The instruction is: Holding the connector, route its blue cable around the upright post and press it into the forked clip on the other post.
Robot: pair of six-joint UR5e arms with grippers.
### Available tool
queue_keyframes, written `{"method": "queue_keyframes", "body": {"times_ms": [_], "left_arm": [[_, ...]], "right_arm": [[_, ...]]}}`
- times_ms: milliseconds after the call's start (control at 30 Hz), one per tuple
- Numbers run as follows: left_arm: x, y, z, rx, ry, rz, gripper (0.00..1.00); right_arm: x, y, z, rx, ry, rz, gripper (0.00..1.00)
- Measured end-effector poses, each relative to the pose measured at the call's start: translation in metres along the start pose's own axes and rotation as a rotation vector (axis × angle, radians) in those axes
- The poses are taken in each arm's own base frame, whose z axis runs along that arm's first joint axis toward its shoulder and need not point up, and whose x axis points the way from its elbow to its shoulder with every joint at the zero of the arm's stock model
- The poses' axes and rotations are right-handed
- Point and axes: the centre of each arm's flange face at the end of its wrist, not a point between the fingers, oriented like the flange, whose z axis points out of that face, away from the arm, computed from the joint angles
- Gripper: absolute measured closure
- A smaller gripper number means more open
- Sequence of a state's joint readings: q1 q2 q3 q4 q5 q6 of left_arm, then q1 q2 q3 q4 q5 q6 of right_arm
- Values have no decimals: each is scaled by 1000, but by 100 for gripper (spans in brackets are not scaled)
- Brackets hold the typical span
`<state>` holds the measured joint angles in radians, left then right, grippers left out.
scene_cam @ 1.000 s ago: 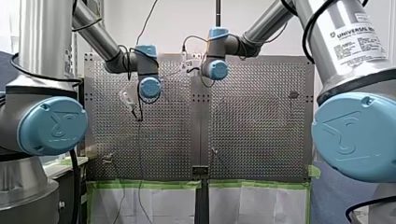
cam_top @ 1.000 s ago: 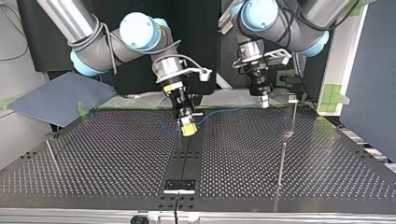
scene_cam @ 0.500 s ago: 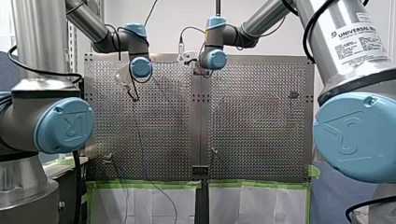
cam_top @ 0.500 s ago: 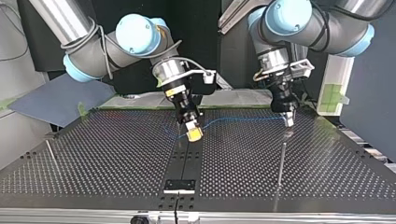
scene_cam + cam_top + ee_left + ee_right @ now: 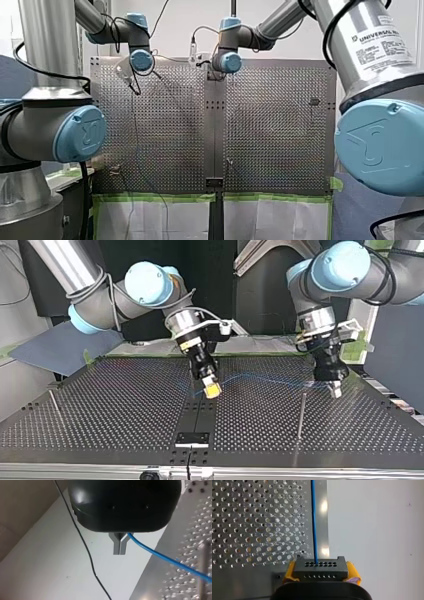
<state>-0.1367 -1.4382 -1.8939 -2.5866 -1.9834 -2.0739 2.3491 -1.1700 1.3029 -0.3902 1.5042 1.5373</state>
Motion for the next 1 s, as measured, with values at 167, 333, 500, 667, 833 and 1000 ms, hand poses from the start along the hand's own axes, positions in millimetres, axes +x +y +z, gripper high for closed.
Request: {"method": "queue_keyframes", "body": {"times_ms": [167, 333, 500, 667, 833, 1000], "left_arm": [[4, 11, 24, 2, 3, 12, 95], [13, 29, 45, -4, 19, 28, 95], [22, 47, 60, -14, 38, 36, 95], [27, 62, 79, -22, 57, 70, 95], [33, 83, 98, -32, 79, 116, 95], [36, 106, 120, -35, 87, 110, 95]], "right_arm": [[-4, 2, 8, 2, 2, 3, 100], [-2, 7, 15, -4, 9, 8, 100], [-8, 12, 20, -10, 5, 11, 100], [-26, 14, 25, -15, -14, 12, 100], [-44, 17, 31, -20, -28, 12, 100], [-56, 20, 38, -24, -33, 12, 100]]}}
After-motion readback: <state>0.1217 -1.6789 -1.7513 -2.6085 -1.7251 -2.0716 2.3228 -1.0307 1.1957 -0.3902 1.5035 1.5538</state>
